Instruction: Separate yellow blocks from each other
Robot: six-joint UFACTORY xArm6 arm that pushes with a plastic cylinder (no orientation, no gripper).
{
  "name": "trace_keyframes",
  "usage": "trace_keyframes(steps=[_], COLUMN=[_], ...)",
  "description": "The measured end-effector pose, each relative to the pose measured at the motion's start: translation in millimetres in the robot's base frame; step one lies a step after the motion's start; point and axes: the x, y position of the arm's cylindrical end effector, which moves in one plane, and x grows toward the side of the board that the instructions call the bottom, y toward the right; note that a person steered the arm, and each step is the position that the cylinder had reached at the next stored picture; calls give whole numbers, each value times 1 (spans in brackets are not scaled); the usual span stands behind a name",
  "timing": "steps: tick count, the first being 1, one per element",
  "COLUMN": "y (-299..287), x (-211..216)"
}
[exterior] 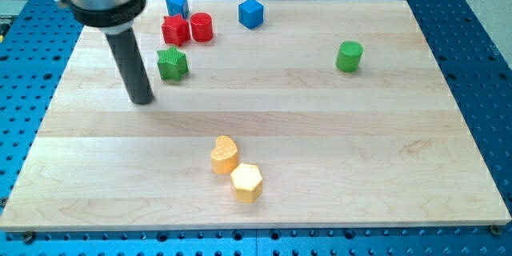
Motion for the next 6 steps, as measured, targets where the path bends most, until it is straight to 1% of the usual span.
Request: trace_keyframes(steps=[1,2,3,4,5,6], y=[27,23,25,63,168,200], x=[-19,-31,-28,-4,24,104])
